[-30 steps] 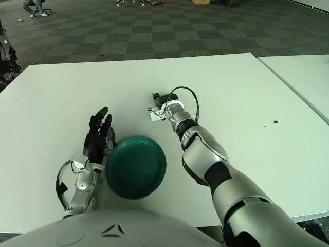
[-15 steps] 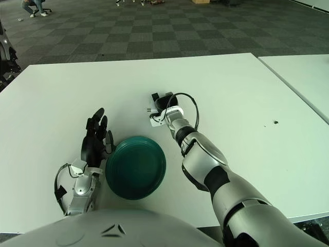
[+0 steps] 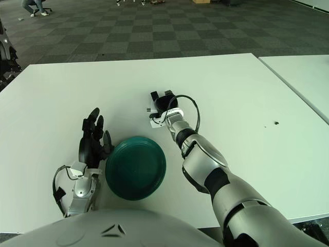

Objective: Put the charger into the plate.

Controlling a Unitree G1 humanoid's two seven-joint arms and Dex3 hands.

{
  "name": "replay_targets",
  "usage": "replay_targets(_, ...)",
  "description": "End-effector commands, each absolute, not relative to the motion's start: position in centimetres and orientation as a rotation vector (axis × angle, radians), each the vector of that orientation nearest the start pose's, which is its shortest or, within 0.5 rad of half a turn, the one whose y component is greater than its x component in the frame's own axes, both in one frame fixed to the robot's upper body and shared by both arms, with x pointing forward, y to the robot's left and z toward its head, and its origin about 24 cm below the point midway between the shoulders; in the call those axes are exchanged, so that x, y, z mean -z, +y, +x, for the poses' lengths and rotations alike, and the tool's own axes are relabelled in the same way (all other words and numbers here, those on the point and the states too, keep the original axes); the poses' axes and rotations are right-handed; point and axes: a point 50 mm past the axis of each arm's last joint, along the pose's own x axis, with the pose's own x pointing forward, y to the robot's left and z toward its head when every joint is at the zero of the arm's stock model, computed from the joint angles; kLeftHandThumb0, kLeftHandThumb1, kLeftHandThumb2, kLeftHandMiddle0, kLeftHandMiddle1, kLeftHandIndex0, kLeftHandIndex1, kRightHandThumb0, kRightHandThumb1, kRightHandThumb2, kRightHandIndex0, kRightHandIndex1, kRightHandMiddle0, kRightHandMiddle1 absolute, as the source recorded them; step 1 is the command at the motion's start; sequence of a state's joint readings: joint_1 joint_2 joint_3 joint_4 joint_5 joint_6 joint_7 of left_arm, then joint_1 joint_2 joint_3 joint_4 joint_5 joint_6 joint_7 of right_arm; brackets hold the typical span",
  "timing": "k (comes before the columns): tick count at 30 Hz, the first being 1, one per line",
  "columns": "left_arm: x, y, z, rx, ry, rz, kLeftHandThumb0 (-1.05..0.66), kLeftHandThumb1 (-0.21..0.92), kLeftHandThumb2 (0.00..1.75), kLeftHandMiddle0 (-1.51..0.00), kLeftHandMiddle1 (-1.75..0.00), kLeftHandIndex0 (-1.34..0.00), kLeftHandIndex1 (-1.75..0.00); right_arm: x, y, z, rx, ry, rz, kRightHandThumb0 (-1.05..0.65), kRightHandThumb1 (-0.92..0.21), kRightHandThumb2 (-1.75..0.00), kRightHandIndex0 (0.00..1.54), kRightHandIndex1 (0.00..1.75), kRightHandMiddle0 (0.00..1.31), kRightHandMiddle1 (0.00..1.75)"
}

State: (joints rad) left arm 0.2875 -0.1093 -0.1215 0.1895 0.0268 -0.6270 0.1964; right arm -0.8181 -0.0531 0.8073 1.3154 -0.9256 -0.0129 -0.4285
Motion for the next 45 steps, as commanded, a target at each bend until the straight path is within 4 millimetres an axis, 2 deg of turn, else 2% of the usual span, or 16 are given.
replay_targets(1, 3.6, 11.9, 13.8, -0.255, 0.051, -0.105, -0.82, 0.92, 0.97, -0.23, -0.01, 0.00, -0.54, 8.4, -12.2, 27.4, -0.702, 0.223, -1.689, -0.41, -0.55, -1.02, 0.98, 1.75, 0.44, 1.75)
replay_targets(6, 3.6, 11.8, 14.2, -0.259, 0.051, -0.122, -0.81, 0.92, 0.96, -0.23, -0.01, 0.00, -0.55, 6.9, -11.8, 29.1, -0.639, 0.201, -1.652, -0.42, -0.53, -1.04, 1.03, 1.75, 0.45, 1.75)
replay_targets(8, 3.7, 11.7, 14.4, -0.264, 0.055, -0.131, -0.81, 0.92, 0.95, -0.24, -0.01, 0.00, -0.56, 5.6, -11.5, 30.5, -0.594, 0.174, -1.629, -0.42, -0.52, -1.05, 1.05, 1.75, 0.46, 1.75)
replay_targets(11, 4.3, 11.5, 14.6, -0.262, 0.076, -0.167, -0.81, 0.92, 0.94, -0.25, -0.02, 0.00, -0.59, 1.9, -11.3, 33.6, -0.488, 0.052, -1.578, -0.42, -0.51, -1.06, 1.08, 1.75, 0.46, 1.75)
replay_targets(13, 4.6, 11.5, 14.7, -0.251, 0.089, -0.190, -0.81, 0.92, 0.93, -0.26, -0.02, 0.00, -0.59, 0.2, -11.3, 34.8, -0.454, -0.021, -1.549, -0.42, -0.51, -1.07, 1.08, 1.75, 0.46, 1.75)
replay_targets(20, 4.8, 11.3, 15.2, -0.207, 0.085, -0.182, -0.82, 0.92, 0.92, -0.27, -0.02, 0.00, -0.61, -4.2, -10.7, 36.5, -0.380, -0.315, -1.452, -0.43, -0.49, -1.09, 1.08, 1.75, 0.48, 1.75)
replay_targets(26, 4.7, 11.3, 15.8, -0.227, 0.074, -0.220, -0.81, 0.92, 0.88, -0.30, -0.02, 0.00, -0.68, -9.5, -10.6, 36.4, -0.349, -0.721, -1.360, -0.44, -0.45, -1.14, 1.11, 1.75, 0.51, 1.75)
replay_targets(30, 4.9, 11.4, 16.1, -0.254, 0.074, -0.238, -0.80, 0.92, 0.85, -0.33, -0.03, 0.00, -0.75, -12.7, -10.6, 35.5, -0.366, -0.907, -1.307, -0.44, -0.44, -1.16, 1.10, 1.75, 0.52, 1.75)
replay_targets(32, 5.2, 11.5, 16.1, -0.258, 0.078, -0.236, -0.79, 0.92, 0.84, -0.35, -0.03, 0.00, -0.78, -13.6, -10.4, 35.1, -0.387, -0.964, -1.289, -0.45, -0.43, -1.18, 1.11, 1.75, 0.53, 1.75)
replay_targets(45, 5.8, 11.9, 16.2, -0.245, 0.079, -0.218, -0.81, 0.92, 0.86, -0.33, -0.01, 0.00, -0.75, -14.4, -8.3, 32.3, -0.555, -1.168, -1.110, -0.45, -0.39, -1.23, 1.16, 1.75, 0.56, 1.75)
